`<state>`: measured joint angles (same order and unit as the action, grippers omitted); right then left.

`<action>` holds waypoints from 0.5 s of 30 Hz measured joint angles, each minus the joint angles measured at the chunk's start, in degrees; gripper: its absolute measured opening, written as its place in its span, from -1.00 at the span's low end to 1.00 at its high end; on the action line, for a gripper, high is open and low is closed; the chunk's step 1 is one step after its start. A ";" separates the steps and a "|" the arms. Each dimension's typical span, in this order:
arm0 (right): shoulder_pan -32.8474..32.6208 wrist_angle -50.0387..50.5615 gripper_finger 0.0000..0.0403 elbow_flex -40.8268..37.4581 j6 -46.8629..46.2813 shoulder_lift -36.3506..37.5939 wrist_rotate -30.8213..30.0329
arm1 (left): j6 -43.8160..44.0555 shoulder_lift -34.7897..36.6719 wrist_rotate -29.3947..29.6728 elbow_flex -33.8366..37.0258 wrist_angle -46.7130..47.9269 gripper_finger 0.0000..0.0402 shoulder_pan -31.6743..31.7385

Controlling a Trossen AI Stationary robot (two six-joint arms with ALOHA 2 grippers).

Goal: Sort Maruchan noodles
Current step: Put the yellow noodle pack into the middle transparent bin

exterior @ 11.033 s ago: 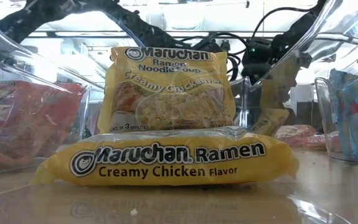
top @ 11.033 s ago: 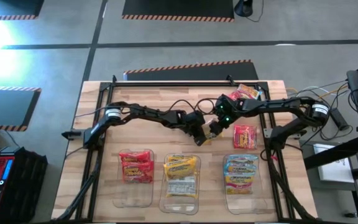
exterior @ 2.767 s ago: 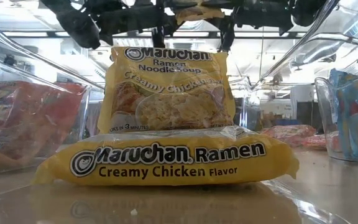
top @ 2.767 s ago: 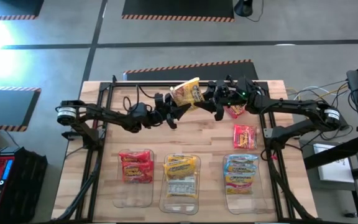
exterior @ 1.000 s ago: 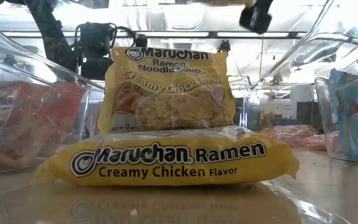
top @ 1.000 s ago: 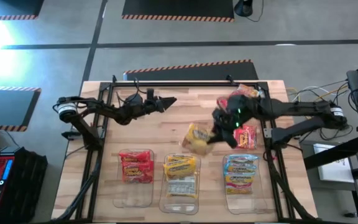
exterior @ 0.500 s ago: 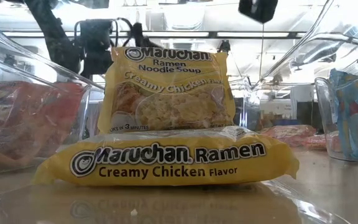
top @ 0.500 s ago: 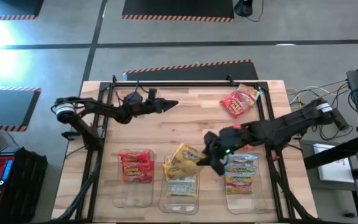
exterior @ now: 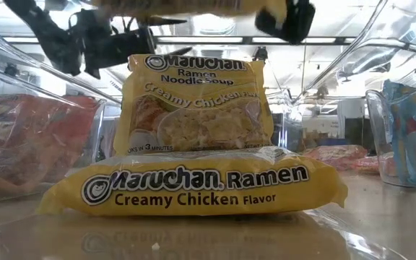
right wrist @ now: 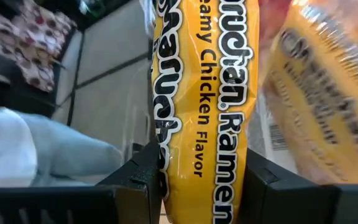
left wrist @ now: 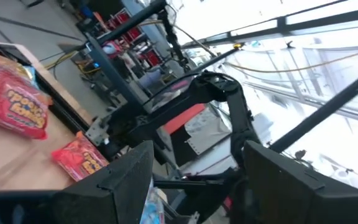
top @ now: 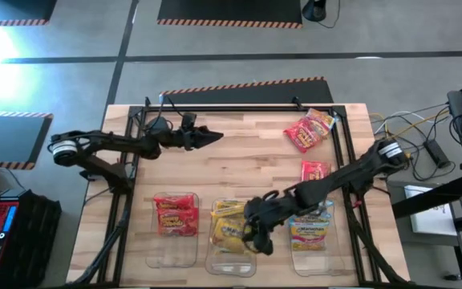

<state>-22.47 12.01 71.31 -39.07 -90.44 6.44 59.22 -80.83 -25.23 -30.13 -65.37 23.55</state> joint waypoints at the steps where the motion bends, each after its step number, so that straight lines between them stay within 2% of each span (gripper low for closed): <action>1: -0.12 0.07 -0.40 0.61 0.09 -1.40 0.04 | 0.00 0.55 -0.40 0.18 0.18 0.16 0.00; 7: 0.01 8.70 -0.40 6.49 1.08 -8.43 -0.04 | 0.00 4.24 -1.05 2.51 0.31 0.16 0.00; 15: -0.01 22.08 -0.40 16.97 7.57 -14.31 -0.06 | -0.08 7.49 -1.18 7.17 0.44 0.16 0.00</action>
<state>-22.48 34.09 88.28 -31.51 -104.75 6.38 59.14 -73.35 -26.41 -22.96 -64.92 23.55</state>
